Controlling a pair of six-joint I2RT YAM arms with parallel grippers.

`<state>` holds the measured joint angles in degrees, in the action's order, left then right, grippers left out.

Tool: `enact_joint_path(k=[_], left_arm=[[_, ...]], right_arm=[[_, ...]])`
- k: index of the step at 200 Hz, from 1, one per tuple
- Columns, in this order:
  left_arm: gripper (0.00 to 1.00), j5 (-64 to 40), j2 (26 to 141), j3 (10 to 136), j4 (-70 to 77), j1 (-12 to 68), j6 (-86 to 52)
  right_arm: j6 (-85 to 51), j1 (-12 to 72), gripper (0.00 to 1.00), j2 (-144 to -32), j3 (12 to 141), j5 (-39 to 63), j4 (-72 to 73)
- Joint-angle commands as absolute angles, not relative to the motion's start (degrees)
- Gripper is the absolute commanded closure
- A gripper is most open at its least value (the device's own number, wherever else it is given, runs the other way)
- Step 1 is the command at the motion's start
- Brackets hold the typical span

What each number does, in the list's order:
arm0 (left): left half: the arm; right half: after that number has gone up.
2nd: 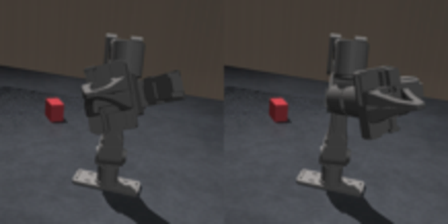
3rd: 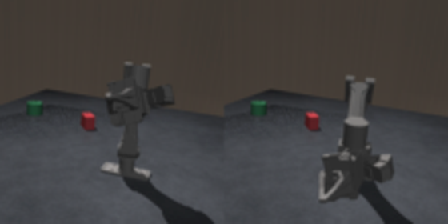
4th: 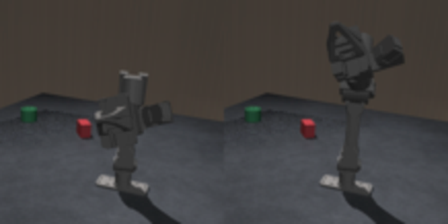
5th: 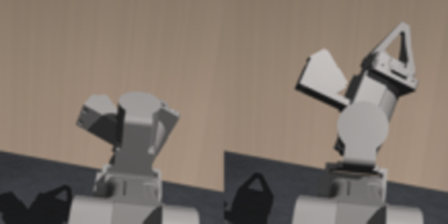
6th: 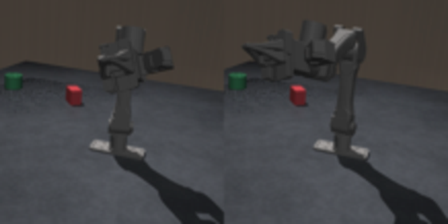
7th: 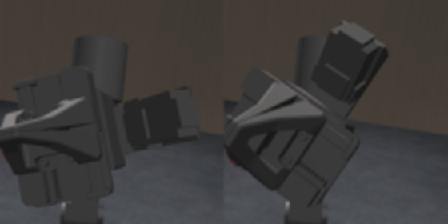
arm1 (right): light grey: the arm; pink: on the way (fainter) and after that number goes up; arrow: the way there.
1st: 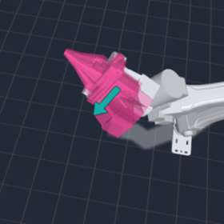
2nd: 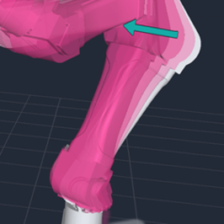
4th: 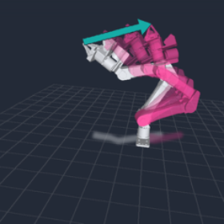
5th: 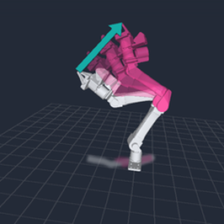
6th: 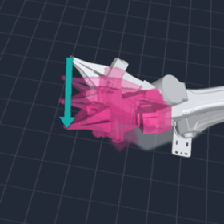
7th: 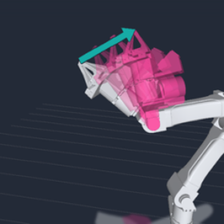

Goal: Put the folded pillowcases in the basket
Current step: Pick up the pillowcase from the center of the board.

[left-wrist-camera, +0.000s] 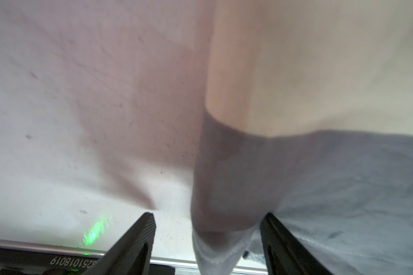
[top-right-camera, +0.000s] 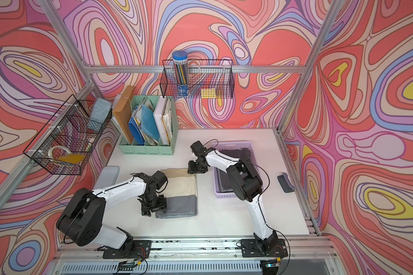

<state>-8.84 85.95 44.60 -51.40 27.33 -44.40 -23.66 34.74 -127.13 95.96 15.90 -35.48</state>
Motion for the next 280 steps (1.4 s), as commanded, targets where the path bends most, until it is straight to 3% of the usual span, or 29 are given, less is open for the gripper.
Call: enact_joint_path(k=[1,54,111,175,189,280], left_arm=[[0.25,-9.47,87.13,43.37,-50.71,27.15,-43.53],[0.27,-11.29,88.34,42.23,-49.16,27.2,-43.09],[0.43,-13.26,89.98,41.03,-45.7,27.15,-42.16],[0.9,-14.4,91.03,43.35,-44.51,27.15,-41.69],[1.0,-14.71,91.49,44.01,-44.41,27.13,-41.32],[1.0,-15.71,79.74,54.03,-51.88,27.34,-41.57]], right_arm=[[-24.52,35.21,0.5,-129.17,93.43,14.85,-37.62],[-24.48,35.49,0.51,-129.61,94.0,14.25,-38.39],[-24.66,36.29,0.59,-130.38,94.48,14.57,-38.25],[-24.34,36.83,1.0,-131.61,94.03,14.32,-38.94],[-24.81,36.83,1.0,-131.39,93.23,14.65,-37.79],[-27.61,36.83,1.0,-120.02,91.27,9.56,-34.04]])
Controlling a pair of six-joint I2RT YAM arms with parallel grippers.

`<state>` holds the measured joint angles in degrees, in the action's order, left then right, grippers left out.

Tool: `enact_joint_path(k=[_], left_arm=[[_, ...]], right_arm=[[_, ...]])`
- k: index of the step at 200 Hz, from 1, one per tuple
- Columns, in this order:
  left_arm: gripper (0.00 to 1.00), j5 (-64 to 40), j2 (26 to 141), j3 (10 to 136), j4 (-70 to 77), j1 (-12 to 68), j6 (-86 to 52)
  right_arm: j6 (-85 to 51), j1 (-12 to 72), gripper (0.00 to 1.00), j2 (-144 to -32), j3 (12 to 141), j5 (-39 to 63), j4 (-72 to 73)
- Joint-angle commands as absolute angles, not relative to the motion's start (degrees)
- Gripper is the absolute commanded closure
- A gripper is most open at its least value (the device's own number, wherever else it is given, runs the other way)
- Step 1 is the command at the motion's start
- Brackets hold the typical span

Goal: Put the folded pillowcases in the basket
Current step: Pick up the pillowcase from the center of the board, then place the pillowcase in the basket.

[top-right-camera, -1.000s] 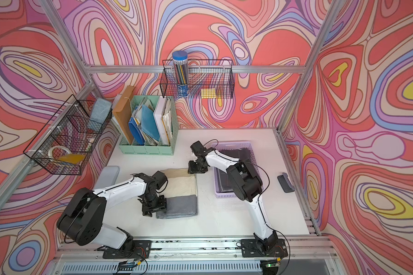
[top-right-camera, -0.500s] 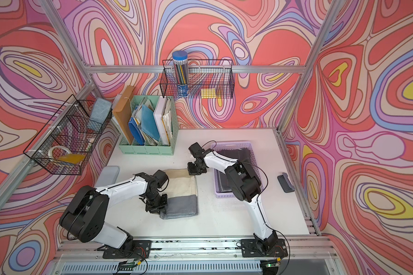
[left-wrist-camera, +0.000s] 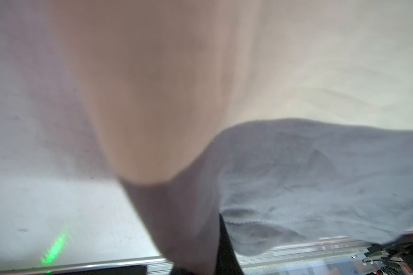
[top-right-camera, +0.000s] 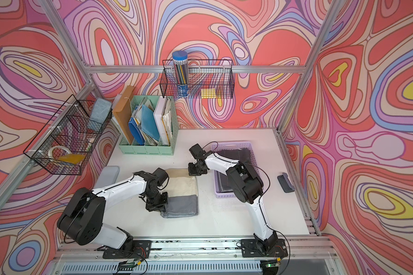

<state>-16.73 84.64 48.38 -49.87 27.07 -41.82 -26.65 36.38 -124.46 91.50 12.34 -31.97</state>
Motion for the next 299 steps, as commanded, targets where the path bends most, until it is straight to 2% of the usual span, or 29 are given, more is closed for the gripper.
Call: enact_joint_path(k=[1,110,160,244,271,299], left_arm=[[1.0,-15.72,79.55,54.22,-52.09,27.38,-41.57],[1.0,-16.11,75.78,66.38,-57.33,27.84,-41.52],[1.0,-16.37,80.22,79.93,-58.85,32.59,-42.14],[1.0,-20.72,101.38,102.58,-52.58,46.12,-40.3],[1.0,-23.17,110.84,113.4,-52.73,49.47,-39.41],[1.0,-24.77,118.94,122.15,-53.76,51.72,-40.32]], right_arm=[[-27.61,36.83,1.0,-120.02,91.27,9.56,-34.04],[-27.8,36.83,1.0,-110.27,96.48,3.06,-38.12],[-26.29,34.3,1.0,-104.52,100.82,-2.55,-45.41],[-22.72,20.83,1.0,-93.7,96.91,-5.32,-51.83],[-20.94,14.81,1.0,-92.97,96.13,-3.19,-52.36],[-19.99,12.17,1.0,-94.54,96.4,-4.66,-52.15]])
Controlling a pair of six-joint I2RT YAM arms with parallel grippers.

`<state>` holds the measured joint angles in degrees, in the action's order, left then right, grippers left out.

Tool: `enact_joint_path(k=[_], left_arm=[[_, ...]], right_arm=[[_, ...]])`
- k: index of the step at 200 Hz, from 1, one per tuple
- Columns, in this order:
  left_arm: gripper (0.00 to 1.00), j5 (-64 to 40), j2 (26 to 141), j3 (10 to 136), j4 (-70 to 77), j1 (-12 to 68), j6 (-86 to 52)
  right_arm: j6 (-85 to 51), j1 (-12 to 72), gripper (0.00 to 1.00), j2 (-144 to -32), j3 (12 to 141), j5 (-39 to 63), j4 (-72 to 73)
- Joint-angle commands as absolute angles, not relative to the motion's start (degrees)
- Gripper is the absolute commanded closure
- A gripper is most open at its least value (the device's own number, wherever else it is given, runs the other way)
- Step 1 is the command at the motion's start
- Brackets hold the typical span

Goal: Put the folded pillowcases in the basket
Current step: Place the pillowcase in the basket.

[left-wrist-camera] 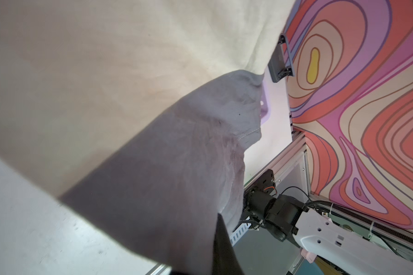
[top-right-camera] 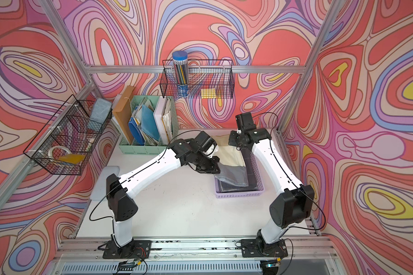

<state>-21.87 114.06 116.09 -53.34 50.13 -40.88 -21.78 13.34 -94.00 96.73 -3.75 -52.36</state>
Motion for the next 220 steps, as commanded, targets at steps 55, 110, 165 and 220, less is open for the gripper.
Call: enact_joint_path(k=[55,110,165,220], left_arm=[[1.0,-25.02,126.47,125.19,-51.76,52.16,-39.73],[1.0,-26.3,130.19,124.02,-49.04,50.67,-39.92],[1.0,-25.21,131.71,120.07,-48.61,50.5,-38.09],[1.0,-26.71,132.54,111.41,-42.89,50.35,-40.05]], right_arm=[[-19.32,9.28,1.0,-100.49,99.26,-6.04,-52.56],[-20.41,7.0,1.0,-106.22,98.94,-4.08,-48.99],[-20.65,4.3,1.0,-110.16,97.39,-2.48,-45.49],[-21.11,2.9,1.0,-113.62,98.4,-2.9,-45.09]])
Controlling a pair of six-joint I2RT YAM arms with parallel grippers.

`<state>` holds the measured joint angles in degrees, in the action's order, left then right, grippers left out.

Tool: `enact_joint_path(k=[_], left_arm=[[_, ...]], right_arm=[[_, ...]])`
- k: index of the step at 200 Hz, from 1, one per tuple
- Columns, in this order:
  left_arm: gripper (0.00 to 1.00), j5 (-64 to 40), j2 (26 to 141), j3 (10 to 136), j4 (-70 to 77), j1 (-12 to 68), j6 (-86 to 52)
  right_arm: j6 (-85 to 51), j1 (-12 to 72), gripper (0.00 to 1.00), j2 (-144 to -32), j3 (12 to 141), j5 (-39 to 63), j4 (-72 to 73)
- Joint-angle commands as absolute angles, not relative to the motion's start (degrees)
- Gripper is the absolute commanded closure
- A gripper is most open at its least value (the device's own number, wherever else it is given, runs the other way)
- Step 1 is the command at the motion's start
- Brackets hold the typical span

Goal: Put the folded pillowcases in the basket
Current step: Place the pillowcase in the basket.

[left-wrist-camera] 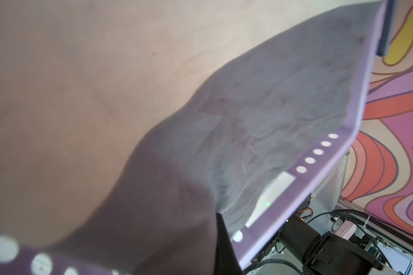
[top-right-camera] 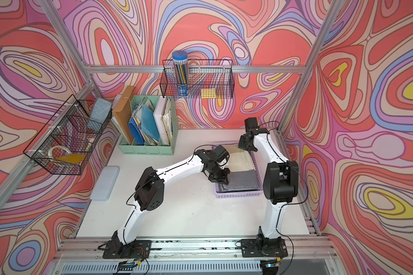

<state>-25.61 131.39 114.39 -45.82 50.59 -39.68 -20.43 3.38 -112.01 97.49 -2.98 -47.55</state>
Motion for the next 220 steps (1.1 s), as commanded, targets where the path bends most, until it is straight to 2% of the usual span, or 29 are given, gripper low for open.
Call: enact_joint_path(k=[1,74,81,94,117,147,166,204,220], left_arm=[[1.0,-26.76,132.54,111.3,-42.8,50.4,-40.02],[0.98,-26.87,131.89,108.28,-42.87,49.83,-39.87],[0.95,-26.64,131.52,108.22,-43.2,49.83,-39.65],[0.83,-25.82,130.54,108.47,-43.97,49.83,-39.09],[0.71,-23.84,128.45,108.51,-45.13,49.83,-38.46],[0.67,-23.63,127.18,108.51,-45.48,49.77,-38.23],[0.64,-24.6,126.64,107.99,-45.18,49.75,-37.99],[0.31,-23.23,122.25,105.88,-43.04,49.66,-36.61],[0.24,-22.55,120.85,106.3,-43.87,49.46,-35.72]], right_arm=[[-21.15,2.9,1.0,-113.72,98.37,-2.99,-45.13],[-21.34,2.53,1.0,-118.77,98.66,-5.11,-43.03],[-21.31,2.54,1.0,-119.12,98.61,-4.86,-42.9],[-21.27,2.5,1.0,-119.5,98.19,-4.92,-42.46],[-20.84,2.49,0.89,-119.56,97.15,-6.34,-42.39],[-20.76,2.5,0.73,-118.5,95.39,-7.72,-42.21],[-20.89,2.53,0.66,-117.13,94.79,-7.11,-42.1],[-20.53,2.55,0.62,-114.86,95.26,-8.1,-42.79],[-19.99,2.55,0.6,-114.44,95.39,-9.1,-43.85]])
